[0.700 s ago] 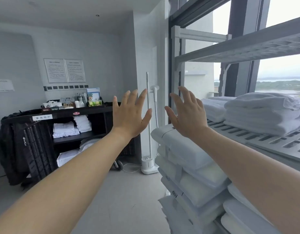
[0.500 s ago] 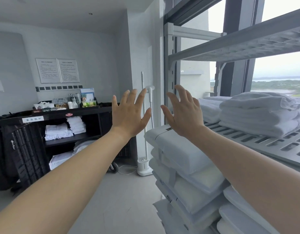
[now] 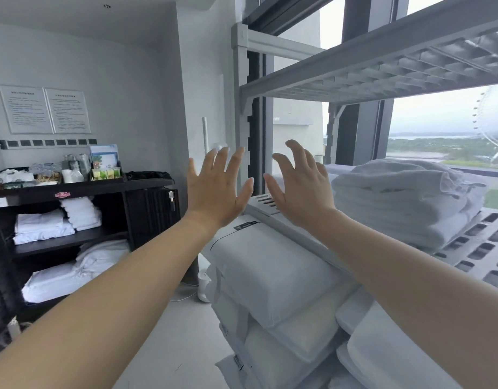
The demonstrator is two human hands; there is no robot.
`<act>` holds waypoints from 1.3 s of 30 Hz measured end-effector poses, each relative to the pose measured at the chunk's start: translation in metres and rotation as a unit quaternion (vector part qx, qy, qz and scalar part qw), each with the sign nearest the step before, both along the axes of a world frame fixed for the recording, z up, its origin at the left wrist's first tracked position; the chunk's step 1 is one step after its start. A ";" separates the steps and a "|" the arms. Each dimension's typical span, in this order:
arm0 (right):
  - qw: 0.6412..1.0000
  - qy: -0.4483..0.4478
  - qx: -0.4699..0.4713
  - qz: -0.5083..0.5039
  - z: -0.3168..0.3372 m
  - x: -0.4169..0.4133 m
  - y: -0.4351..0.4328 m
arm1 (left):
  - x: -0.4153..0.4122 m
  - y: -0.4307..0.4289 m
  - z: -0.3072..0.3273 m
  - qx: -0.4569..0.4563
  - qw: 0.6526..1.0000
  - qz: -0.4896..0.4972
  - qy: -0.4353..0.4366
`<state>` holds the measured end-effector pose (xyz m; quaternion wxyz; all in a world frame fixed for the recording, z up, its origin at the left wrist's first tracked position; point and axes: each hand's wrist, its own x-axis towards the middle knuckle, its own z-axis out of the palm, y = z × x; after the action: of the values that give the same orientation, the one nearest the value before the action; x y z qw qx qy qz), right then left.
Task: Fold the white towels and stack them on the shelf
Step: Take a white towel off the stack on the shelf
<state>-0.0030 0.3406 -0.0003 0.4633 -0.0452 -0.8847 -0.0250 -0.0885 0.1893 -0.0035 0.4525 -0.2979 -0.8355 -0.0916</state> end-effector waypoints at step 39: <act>0.952 -0.050 0.062 -0.296 -0.013 0.056 0.201 | -0.049 0.295 -0.019 -0.064 0.872 -0.481 0.060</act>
<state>0.0528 0.5419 -0.0134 0.3918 -0.2752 -0.8505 -0.2180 -0.1375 0.4840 -0.0222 0.3820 -0.6961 -0.5643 -0.2259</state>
